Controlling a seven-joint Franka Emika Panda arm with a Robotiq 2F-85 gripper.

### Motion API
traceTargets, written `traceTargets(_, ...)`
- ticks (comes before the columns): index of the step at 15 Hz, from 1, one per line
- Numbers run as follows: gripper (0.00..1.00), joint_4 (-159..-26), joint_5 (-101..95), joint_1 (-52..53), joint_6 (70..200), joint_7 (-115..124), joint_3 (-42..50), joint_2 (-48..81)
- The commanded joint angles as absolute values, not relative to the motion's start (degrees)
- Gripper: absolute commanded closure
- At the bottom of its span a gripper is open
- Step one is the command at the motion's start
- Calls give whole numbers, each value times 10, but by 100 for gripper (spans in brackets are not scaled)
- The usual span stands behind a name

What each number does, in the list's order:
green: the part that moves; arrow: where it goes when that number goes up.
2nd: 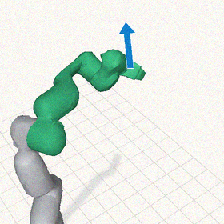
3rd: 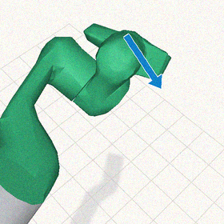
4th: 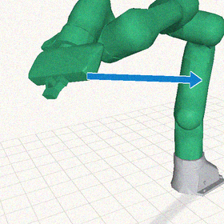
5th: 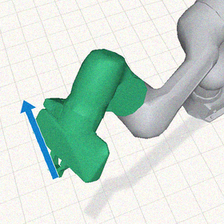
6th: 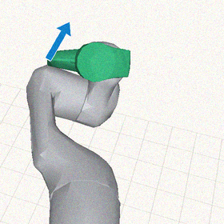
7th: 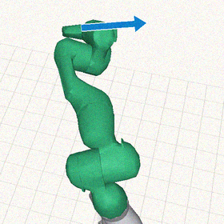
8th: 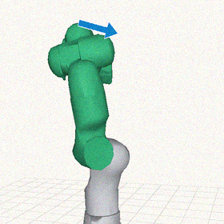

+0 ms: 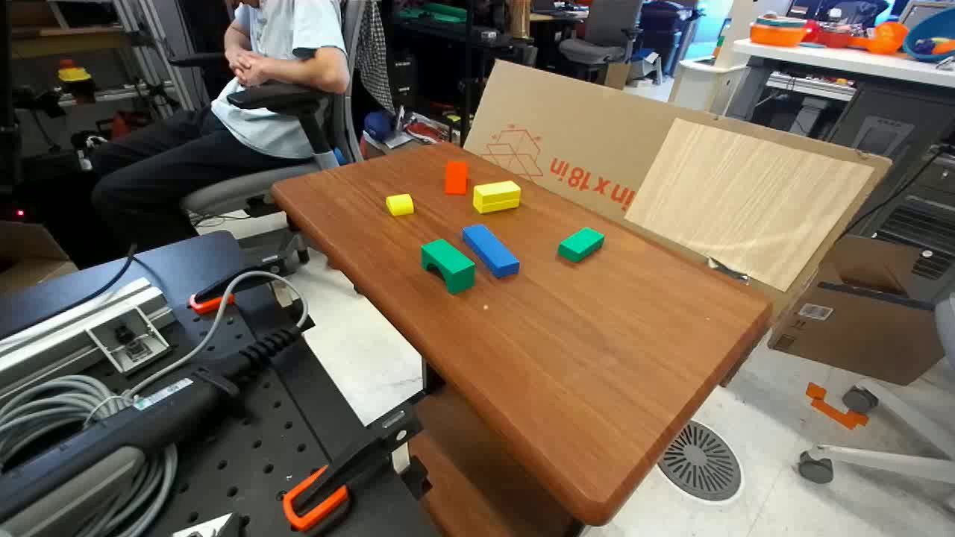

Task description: Move the yellow block to the right

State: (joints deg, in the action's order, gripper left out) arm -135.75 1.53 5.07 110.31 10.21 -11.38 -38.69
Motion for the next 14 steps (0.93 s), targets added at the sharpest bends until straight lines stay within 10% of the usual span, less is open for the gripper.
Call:
traceTargets(1,0,-1356,13,54,1102,104,-111,-386)
traceTargets(14,0,-1354,19,58,1119,88,-106,-353)
